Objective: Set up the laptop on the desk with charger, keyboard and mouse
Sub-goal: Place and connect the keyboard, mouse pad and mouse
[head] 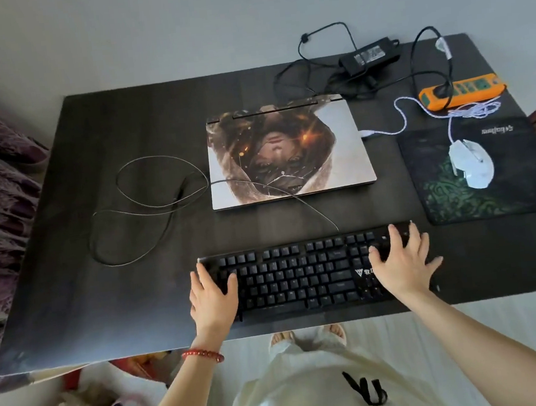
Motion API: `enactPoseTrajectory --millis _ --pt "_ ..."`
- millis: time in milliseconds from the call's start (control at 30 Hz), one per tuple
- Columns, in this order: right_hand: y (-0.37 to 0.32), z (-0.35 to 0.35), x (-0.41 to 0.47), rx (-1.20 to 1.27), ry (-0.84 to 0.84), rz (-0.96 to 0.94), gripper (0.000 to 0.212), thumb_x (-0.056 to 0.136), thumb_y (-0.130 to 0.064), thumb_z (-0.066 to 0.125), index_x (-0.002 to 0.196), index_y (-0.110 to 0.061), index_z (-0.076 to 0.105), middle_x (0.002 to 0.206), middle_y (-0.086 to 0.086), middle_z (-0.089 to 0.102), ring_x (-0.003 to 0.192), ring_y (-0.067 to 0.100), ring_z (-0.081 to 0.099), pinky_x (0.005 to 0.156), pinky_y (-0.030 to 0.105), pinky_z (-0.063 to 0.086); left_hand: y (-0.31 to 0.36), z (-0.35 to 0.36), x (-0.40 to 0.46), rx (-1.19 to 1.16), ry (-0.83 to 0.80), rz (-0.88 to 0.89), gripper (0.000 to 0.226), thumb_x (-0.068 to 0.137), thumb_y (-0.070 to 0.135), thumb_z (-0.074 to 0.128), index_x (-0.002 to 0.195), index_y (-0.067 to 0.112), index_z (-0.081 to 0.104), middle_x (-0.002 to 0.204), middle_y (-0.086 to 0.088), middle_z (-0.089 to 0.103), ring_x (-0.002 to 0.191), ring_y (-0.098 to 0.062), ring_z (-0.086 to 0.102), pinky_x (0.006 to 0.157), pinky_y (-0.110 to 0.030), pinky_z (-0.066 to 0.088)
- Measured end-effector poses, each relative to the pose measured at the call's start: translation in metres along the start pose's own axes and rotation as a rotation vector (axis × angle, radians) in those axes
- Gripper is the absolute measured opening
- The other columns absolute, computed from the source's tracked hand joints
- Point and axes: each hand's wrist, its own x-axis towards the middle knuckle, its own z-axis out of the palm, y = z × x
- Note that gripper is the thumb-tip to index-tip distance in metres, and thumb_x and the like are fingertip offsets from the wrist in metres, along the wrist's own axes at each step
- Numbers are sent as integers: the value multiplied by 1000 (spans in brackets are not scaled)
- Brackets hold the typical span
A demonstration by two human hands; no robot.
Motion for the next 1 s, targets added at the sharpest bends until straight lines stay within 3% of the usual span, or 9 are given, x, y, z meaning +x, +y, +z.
enactPoseTrajectory --millis 167,567,767,867,1000 --pt "7 0 6 86 -41 99 74 82 -58 50 143 -24 26 155 14 9 138 39 16 104 59 24 3 8 -9 -4 16 -5 94 83 44 61 147 10 1 155 -12 9 139 -36 14 110 -54 21" --pt "14 -4 14 138 -52 29 70 87 -52 49 145 -24 22 156 10 5 142 31 11 110 58 19 7 6 8 -40 -4 53 99 79 41 67 147 10 1 156 -13 9 141 -34 13 112 -52 22" --pt "34 -15 1 228 -129 -57 66 94 -38 44 148 -23 10 159 5 0 145 25 5 112 58 16 20 1 5 40 4 -79 94 80 44 65 147 14 5 156 -12 6 141 -35 7 110 -57 18" --pt "48 -27 -22 316 -117 -57 58 94 -31 46 146 -17 23 156 6 18 143 25 18 113 51 22 48 4 -18 153 97 101 81 83 40 60 146 16 14 155 -13 9 142 -31 3 110 -60 9" --pt "92 -55 -50 522 -152 -68 40 96 -20 45 135 -9 45 139 8 50 128 21 46 105 29 32 110 28 -67 315 -12 509 69 88 44 50 145 24 17 156 -4 8 143 -26 3 112 -56 6"
